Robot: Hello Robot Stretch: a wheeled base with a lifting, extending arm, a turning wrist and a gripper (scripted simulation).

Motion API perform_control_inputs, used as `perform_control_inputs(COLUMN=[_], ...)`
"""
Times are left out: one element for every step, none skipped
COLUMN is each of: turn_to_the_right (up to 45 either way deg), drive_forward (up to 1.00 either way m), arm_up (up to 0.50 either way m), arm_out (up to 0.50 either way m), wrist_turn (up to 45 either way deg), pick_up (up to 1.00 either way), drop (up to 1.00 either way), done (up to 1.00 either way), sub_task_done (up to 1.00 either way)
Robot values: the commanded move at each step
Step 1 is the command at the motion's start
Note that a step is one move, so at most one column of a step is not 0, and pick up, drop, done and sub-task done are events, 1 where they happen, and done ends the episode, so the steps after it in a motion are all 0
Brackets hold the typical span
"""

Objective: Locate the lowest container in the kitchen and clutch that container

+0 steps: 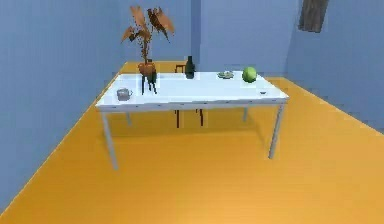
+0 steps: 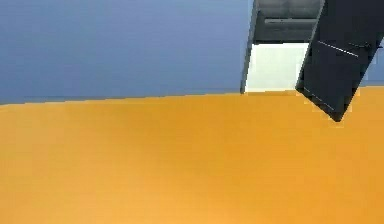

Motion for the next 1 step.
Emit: perform_control_inputs(turn_to_the_right=[0.0], drive_forward=[1.00], arm_up=[0.00], arm_out=[0.00], wrist_turn=[0.0], pick_up=[0.00], drop=[0.00], done=[0.00], sub_task_done=[0.00])
